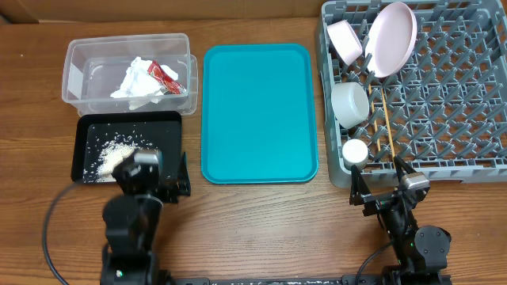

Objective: Sort waste into correct bins and load items into the dishwasher

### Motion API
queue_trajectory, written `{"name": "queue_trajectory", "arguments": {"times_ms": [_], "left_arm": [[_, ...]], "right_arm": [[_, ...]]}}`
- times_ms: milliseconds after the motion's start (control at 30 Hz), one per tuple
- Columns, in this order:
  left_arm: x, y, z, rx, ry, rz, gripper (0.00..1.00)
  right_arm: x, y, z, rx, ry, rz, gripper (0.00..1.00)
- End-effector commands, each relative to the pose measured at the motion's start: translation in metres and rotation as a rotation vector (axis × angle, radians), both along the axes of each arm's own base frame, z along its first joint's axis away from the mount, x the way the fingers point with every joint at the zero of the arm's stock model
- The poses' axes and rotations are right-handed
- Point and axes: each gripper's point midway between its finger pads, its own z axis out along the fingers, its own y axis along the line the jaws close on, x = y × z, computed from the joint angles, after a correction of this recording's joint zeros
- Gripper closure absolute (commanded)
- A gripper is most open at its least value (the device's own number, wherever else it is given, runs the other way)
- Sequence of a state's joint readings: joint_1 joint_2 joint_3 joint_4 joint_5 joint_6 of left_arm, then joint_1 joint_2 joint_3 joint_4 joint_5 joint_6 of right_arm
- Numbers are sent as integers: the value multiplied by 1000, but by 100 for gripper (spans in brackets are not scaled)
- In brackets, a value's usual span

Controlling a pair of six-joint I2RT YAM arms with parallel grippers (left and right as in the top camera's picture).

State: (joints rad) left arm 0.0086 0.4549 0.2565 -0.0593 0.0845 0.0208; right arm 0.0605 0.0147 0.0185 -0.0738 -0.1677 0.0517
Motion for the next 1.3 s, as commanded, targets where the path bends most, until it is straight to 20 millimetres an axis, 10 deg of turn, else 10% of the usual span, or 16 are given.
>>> {"name": "queue_trajectory", "arguments": {"times_ms": [0,367,1267], "left_arm": [[-10,4,-10,-24,-51,28,0],[-24,8,-34,-19,-125,52,0],[-26,8,-21,-12,-182,49,0]], "right_arm": [[0,-1,-1,5,-5,-6,0],[0,-1,-1,5,-5,-6,0],[0,-1,-1,5,-5,-6,0]]}}
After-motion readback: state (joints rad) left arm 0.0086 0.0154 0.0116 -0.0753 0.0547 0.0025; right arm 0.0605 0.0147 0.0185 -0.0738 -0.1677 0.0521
